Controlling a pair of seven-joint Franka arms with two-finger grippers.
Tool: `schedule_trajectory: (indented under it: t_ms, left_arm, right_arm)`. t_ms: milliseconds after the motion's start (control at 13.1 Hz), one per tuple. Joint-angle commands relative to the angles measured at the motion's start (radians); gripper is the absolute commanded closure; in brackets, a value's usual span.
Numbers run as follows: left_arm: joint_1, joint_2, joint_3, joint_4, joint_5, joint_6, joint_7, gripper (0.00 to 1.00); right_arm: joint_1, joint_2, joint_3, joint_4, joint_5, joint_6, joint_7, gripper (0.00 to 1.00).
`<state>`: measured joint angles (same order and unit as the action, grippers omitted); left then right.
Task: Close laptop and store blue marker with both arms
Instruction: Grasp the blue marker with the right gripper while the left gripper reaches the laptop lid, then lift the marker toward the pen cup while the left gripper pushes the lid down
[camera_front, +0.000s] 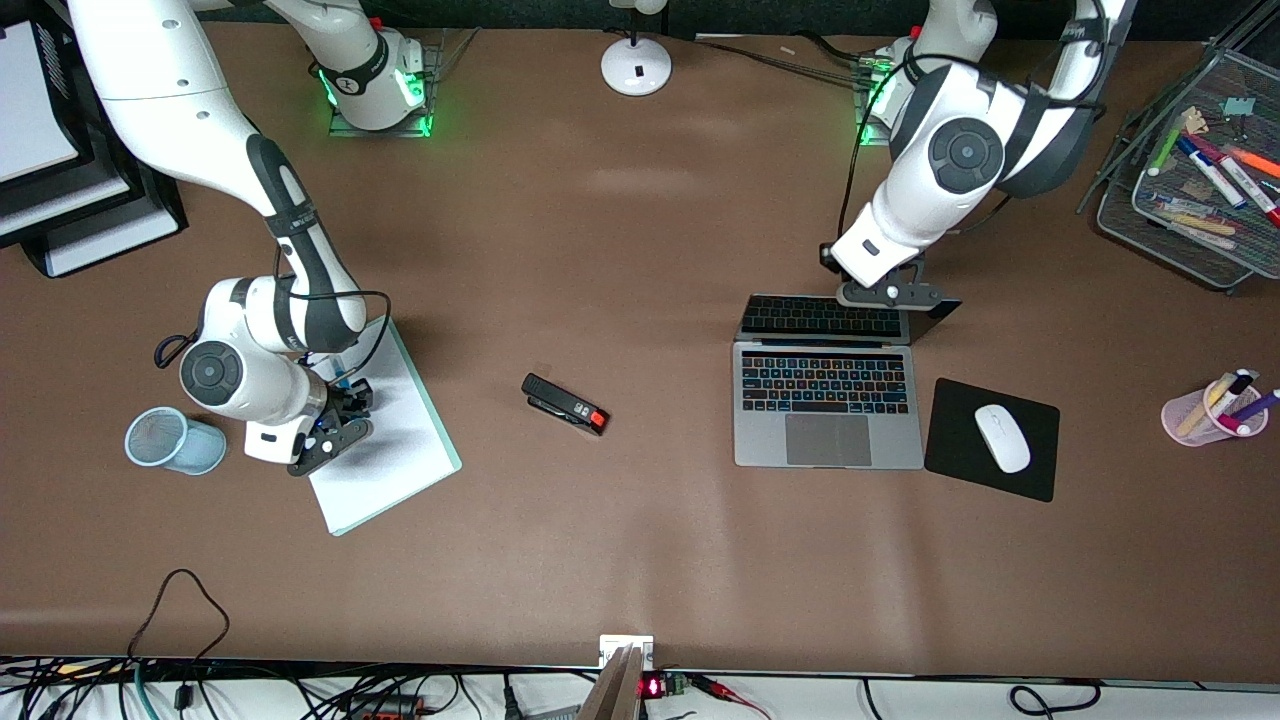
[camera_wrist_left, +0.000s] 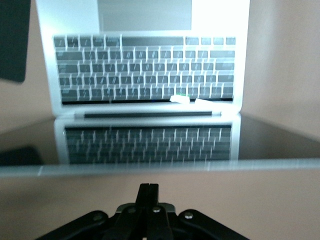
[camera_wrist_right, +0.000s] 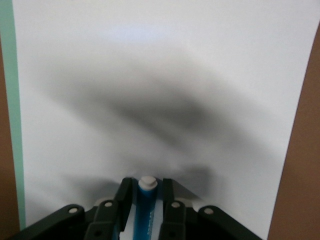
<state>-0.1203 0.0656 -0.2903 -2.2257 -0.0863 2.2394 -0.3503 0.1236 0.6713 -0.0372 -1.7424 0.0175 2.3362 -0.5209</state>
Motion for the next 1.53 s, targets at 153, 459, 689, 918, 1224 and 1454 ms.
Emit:
schedule_trajectory:
  t_ms: [153,459,689,918,1224,1454]
  left_arm:
    - [0.021,0.094,0.0,0.069,0.097,0.131,0.008,1.0]
    - [0.022,0.166,0.022,0.17,0.124,0.131,0.005,1.0]
    - [0.022,0.25,0.039,0.276,0.14,0.131,0.004,1.0]
    - [0.019,0.345,0.056,0.383,0.14,0.129,0.002,1.0]
    - [0.019,0.471,0.063,0.491,0.152,0.131,0.002,1.0]
    - [0.01,0.557,0.072,0.556,0.187,0.134,0.002,1.0]
  right_arm:
    - [-0.01,0.002,0.0,0.033,0.007,-0.006,0.01,1.0]
    - [-0.047,-0.08,-0.003,0.055,0.007,-0.052,0.007,1.0]
    - [-0.078,-0.134,-0.003,0.102,0.007,-0.138,0.005,1.0]
    - [-0.108,-0.197,-0.003,0.158,0.009,-0.245,-0.031,1.0]
    - [-0.15,-0.243,-0.003,0.234,0.048,-0.345,-0.14,1.0]
    - [-0.199,-0.274,-0.007,0.241,0.137,-0.347,-0.348,1.0]
